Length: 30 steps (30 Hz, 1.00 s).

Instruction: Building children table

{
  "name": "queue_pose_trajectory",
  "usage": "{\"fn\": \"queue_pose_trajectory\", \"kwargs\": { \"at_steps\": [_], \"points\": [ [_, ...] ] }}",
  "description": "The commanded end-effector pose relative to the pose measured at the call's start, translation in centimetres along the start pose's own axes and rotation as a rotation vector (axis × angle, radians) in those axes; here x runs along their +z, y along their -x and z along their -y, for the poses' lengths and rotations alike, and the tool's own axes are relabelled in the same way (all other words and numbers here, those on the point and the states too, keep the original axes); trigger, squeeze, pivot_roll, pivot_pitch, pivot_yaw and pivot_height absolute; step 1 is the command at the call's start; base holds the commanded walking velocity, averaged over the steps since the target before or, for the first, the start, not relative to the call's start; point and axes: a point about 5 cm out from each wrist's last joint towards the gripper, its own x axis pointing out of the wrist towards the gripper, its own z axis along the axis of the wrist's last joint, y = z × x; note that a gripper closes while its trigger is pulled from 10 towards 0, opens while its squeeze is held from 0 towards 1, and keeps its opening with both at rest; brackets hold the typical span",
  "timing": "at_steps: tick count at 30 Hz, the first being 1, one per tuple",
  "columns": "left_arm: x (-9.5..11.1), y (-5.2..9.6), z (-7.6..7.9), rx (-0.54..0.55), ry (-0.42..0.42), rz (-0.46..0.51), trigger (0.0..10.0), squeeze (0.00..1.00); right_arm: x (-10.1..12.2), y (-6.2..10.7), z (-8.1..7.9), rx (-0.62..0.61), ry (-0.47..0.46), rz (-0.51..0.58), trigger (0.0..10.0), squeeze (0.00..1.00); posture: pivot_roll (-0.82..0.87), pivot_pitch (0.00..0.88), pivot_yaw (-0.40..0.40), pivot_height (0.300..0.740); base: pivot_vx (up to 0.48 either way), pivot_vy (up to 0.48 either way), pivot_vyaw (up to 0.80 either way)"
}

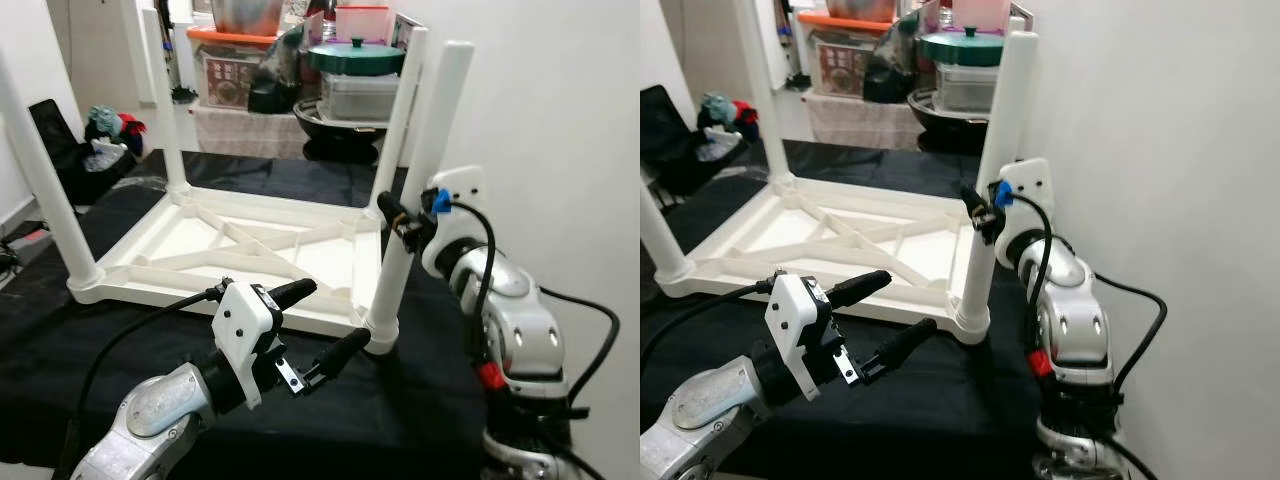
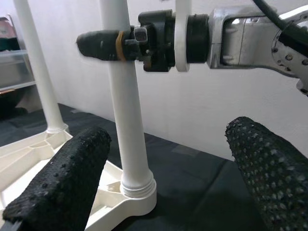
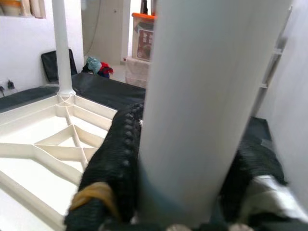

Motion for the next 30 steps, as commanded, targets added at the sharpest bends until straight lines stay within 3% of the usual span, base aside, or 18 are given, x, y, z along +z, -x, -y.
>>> {"fn": "queue_pose_trajectory", "kwargs": {
  "at_steps": [1,3,4,5,6,7,10,11,17,20,21,26,30],
  "points": [
    [-0.2,-0.1,0.0,-0.004,-0.002,-0.005,10.0,0.0,-1.8,-0.4,-1.1,0.095,-0.046,-0.076,10.0,1.0,-0.02,0.002,-0.107,0.74,0.0,0.0,0.0],
    [-0.2,-0.1,0.1,-0.011,0.002,-0.006,10.0,0.0,0.0,0.6,-1.3,0.309,-0.019,0.047,10.0,1.0,-0.02,0.008,-0.095,0.74,0.0,0.0,0.0],
    [-0.2,-0.1,0.1,-0.011,0.002,-0.006,10.0,0.0,0.0,0.6,-1.3,0.309,-0.019,0.047,10.0,1.0,-0.02,0.008,-0.095,0.74,0.0,0.0,0.0],
    [-0.2,0.0,0.2,-0.013,0.003,-0.007,10.0,0.0,0.5,1.1,-1.2,0.388,0.01,0.08,10.0,1.0,-0.02,0.01,-0.093,0.74,0.0,0.0,0.0],
    [-0.4,0.1,0.2,-0.017,0.007,-0.014,10.0,0.0,0.6,1.6,-0.9,0.476,0.045,0.092,10.0,1.0,-0.02,0.022,-0.082,0.74,0.0,0.0,0.0],
    [-0.4,0.1,0.2,-0.017,0.007,-0.014,10.0,0.0,0.6,1.6,-0.9,0.476,0.045,0.092,10.0,1.0,-0.02,0.022,-0.082,0.74,0.0,0.0,0.0],
    [-0.6,0.4,0.5,-0.02,0.018,-0.029,10.0,0.0,-0.3,2.3,0.1,0.637,0.084,0.051,10.0,1.0,-0.01,0.04,-0.079,0.74,0.0,0.0,0.0],
    [-0.6,0.4,0.5,-0.02,0.018,-0.029,10.0,0.0,-0.3,2.3,0.1,0.637,0.084,0.051,10.0,1.0,-0.01,0.04,-0.079,0.74,0.0,0.0,0.0],
    [-0.5,1.1,1.0,-0.021,0.026,-0.047,10.0,0.0,-1.4,1.8,3.7,0.675,-0.002,0.015,10.0,1.0,0.02,0.069,-0.076,0.74,0.0,0.0,0.0],
    [-0.5,1.3,1.1,-0.021,0.027,-0.052,10.0,0.0,-1.6,1.9,4.4,0.684,-0.011,0.005,10.0,1.0,0.03,0.075,-0.076,0.74,0.0,0.0,0.0],
    [-0.4,1.5,1.2,-0.019,0.029,-0.056,10.0,0.0,-1.6,1.9,5.1,0.684,-0.017,0.003,10.0,0.0,0.04,0.085,-0.077,0.74,0.0,0.0,0.0],
    [-0.3,2.0,1.3,-0.011,0.034,-0.069,10.0,0.0,-1.3,1.7,7.0,0.67,-0.054,0.042,10.0,0.0,0.05,0.099,-0.076,0.74,0.0,0.0,0.0],
    [-0.3,2.2,1.4,-0.009,0.036,-0.075,10.0,0.0,-1.4,1.9,7.5,0.684,-0.069,0.049,10.0,0.0,0.06,0.106,-0.077,0.74,0.0,0.0,0.0]
  ]
}}
